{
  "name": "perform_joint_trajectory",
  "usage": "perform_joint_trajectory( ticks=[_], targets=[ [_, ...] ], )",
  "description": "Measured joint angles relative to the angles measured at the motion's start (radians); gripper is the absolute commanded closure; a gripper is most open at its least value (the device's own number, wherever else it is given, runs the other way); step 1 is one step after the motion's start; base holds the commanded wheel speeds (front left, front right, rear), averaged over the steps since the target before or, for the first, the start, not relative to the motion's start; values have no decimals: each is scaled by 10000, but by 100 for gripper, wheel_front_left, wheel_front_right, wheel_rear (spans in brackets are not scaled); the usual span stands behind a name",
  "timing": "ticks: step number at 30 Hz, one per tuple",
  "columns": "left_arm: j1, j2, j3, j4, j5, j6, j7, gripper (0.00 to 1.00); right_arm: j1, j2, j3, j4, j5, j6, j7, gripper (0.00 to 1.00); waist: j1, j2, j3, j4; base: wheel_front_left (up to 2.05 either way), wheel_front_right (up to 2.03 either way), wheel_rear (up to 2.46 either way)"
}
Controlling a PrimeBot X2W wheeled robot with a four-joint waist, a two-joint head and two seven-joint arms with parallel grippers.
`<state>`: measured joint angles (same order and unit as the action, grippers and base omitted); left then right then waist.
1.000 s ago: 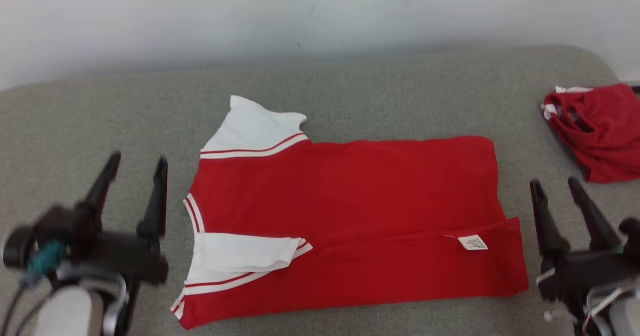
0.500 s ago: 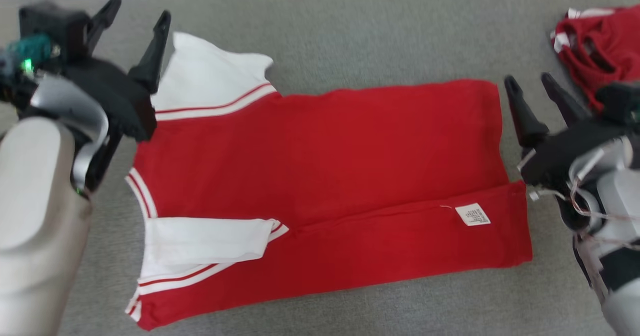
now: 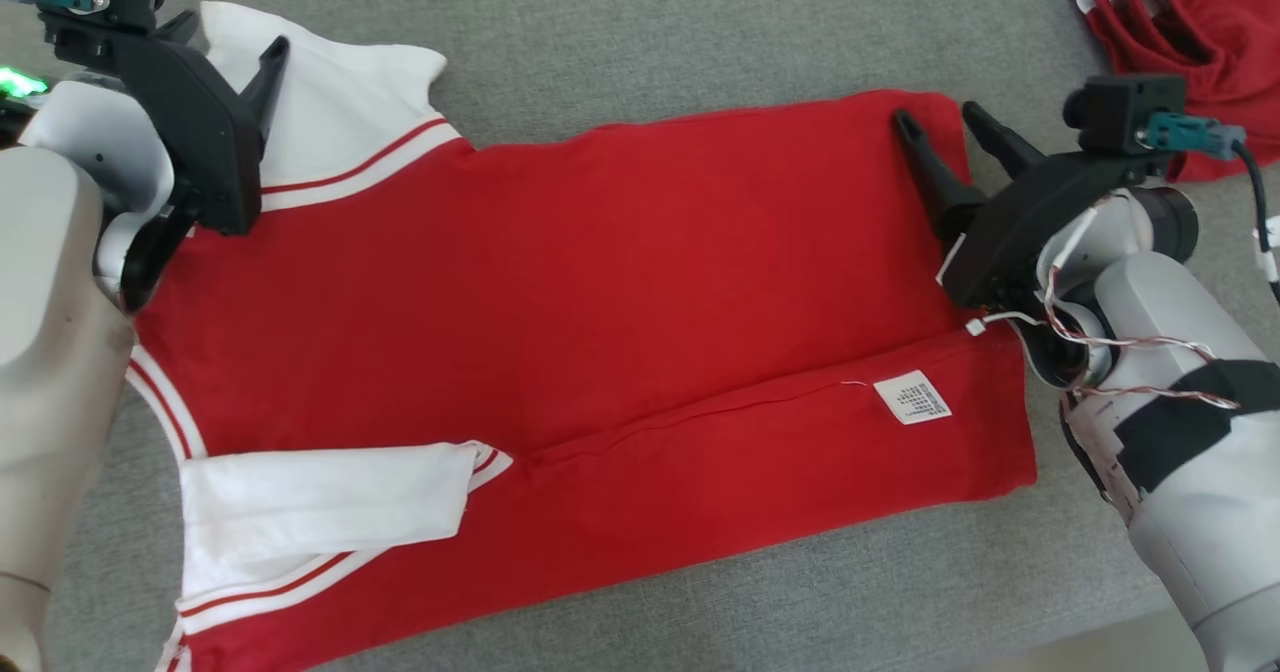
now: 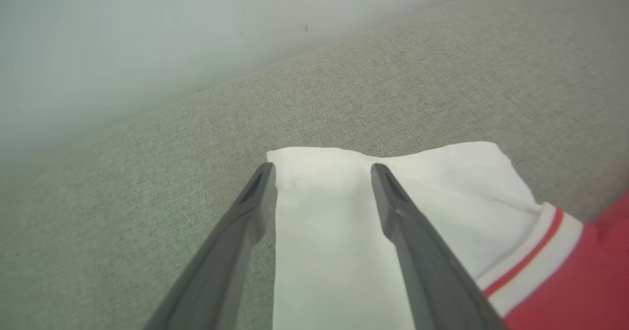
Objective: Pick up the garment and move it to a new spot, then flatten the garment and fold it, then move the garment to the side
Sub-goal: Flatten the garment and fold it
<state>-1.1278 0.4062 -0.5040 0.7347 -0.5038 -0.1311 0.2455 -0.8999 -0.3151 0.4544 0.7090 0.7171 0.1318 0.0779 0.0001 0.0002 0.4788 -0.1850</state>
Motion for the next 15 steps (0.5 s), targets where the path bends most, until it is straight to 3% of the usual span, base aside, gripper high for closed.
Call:
perform_joint_trajectory(
  ticks=[8,15],
  targets=[
    [-675,196,-418,1290,10,0,-92,0,-732,213,859,591,656,0,-171,0,-1,0,267,-279,0,0,0],
    [-1158,40,-474,2217,-236,2,-174,0,-1137,228,1559,915,1177,0,-265,0,-1,0,532,-460,0,0,0]
  ],
)
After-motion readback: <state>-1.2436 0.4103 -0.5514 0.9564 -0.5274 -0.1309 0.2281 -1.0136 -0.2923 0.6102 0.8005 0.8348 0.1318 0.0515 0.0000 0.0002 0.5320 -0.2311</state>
